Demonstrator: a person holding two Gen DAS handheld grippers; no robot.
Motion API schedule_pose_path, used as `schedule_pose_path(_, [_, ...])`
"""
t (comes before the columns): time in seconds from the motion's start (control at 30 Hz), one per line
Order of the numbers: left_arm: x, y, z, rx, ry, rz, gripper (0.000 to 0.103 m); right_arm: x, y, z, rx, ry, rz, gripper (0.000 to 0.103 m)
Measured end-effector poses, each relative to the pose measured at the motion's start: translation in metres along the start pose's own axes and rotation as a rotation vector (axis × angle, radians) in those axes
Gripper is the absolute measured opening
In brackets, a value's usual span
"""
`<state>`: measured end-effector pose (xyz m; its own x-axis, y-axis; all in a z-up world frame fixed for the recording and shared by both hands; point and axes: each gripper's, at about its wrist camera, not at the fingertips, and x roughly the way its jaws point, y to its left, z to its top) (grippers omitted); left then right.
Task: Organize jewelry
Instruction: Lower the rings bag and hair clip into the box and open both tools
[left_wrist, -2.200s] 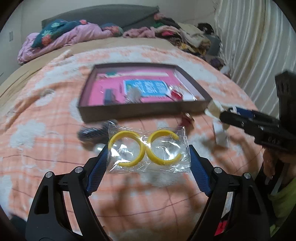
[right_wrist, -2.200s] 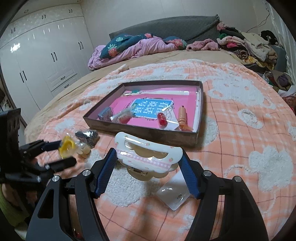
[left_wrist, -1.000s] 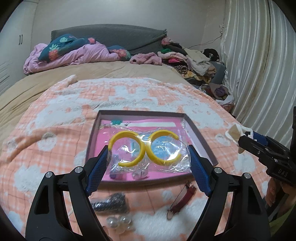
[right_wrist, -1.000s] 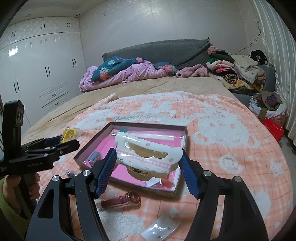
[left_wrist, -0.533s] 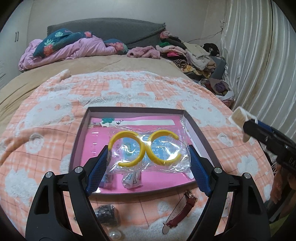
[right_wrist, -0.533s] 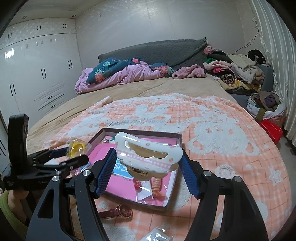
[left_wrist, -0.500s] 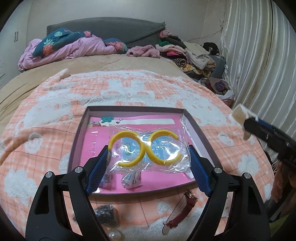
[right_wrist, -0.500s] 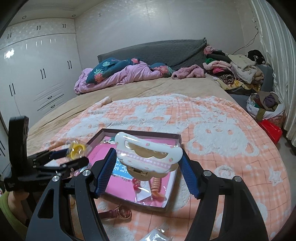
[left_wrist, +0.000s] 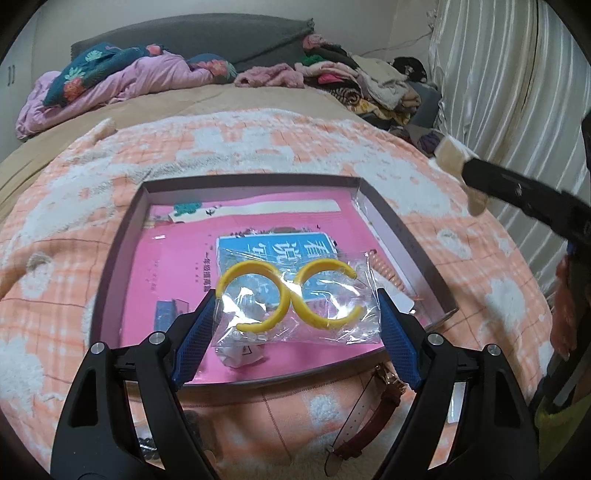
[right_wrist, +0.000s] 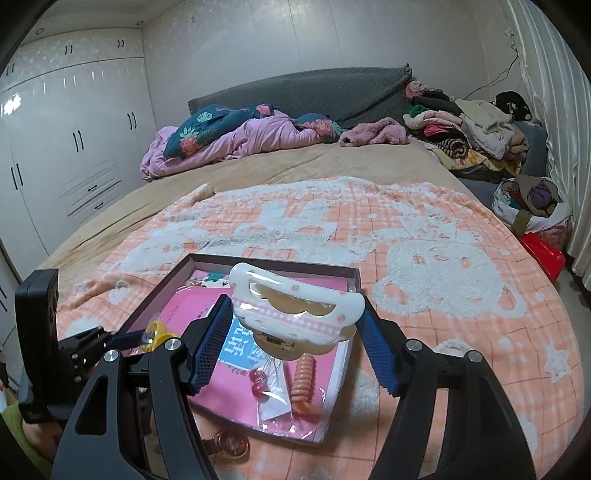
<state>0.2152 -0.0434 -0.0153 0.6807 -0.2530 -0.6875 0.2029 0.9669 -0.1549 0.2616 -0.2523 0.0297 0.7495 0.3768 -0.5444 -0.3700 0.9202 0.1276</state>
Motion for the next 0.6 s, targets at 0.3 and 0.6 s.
schedule_pose_path(0.3, [0.020, -0.001, -0.008, 0.004, 0.049, -0.004, 0.075, 0.042, -0.007, -0.013, -0.001, 0.098, -0.003, 0.067])
schedule_pose_path(0.6, [0.025, -0.003, -0.011, 0.015, 0.059, 0.006, 0.075, 0.061, -0.014, -0.027, 0.024, 0.144, 0.002, 0.067])
